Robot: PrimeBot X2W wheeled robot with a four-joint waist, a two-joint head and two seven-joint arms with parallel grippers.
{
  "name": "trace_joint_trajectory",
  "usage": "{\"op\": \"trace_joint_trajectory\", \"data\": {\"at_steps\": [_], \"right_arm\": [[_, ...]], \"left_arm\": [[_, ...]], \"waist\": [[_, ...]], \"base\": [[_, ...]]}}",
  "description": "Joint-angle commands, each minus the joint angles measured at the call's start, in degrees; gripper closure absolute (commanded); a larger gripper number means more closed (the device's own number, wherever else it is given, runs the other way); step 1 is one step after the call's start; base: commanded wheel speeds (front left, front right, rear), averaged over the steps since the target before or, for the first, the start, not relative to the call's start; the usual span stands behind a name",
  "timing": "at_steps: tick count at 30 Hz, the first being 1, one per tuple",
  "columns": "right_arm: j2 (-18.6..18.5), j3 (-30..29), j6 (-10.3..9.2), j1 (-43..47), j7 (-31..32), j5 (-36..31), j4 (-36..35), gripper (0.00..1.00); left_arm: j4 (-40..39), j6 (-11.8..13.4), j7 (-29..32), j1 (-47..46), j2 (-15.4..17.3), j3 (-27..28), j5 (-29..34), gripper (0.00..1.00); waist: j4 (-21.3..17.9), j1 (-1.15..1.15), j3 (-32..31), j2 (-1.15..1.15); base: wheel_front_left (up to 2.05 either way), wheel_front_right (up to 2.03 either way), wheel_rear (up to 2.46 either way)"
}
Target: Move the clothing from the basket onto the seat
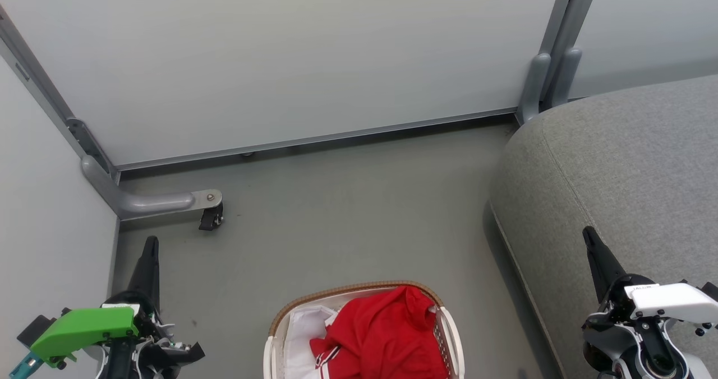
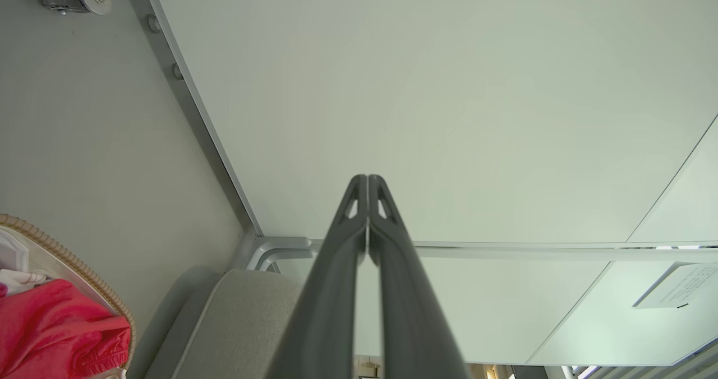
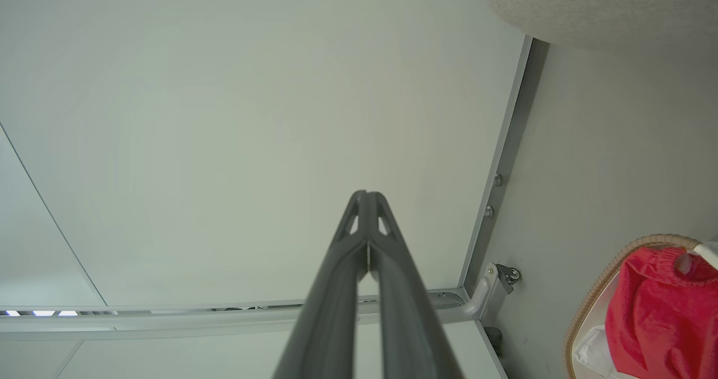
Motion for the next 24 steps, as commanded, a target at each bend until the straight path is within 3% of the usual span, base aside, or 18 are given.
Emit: {"op": "trace_joint_trajectory", "data": {"at_steps": [1, 3, 4, 16, 24], "right_arm": [[-0.4, -0.1, 0.0, -0.5, 0.0, 0.2, -0.2, 1.0], [-0.4, -0.1, 0.0, -0.5, 0.0, 0.2, -0.2, 1.0], [0.0, 0.0, 0.0, 0.1, 0.0, 0.0, 0.2, 0.0], [0.5, 1.2, -0.02, 1.9, -2.5, -1.4, 2.4, 0.0], [0.4, 0.1, -0.02, 2.0, -4.7, -6.6, 2.7, 0.0]], "left_arm": [[0.0, -0.2, 0.1, -0.6, 0.3, 0.1, -0.2, 1.0], [0.0, -0.2, 0.1, -0.6, 0.3, 0.1, -0.2, 1.0], [0.2, 0.0, 0.0, 0.1, 0.0, 0.0, 0.0, 0.0], [0.8, 0.0, -2.6, 2.0, -0.2, -3.0, 1.1, 0.0], [-0.2, 0.0, -4.7, 2.6, -0.2, -4.6, 4.1, 0.0]], "waist": [[0.0, 0.0, 0.0, 0.0], [0.0, 0.0, 0.0, 0.0], [0.0, 0.0, 0.0, 0.0], [0.1, 0.0, -0.2, 0.0], [0.1, 0.0, -0.3, 0.0]], "base": [[0.0, 0.0, 0.0], [0.0, 0.0, 0.0], [0.0, 0.0, 0.0], [0.0, 0.0, 0.0], [0.0, 0.0, 0.0]]}}
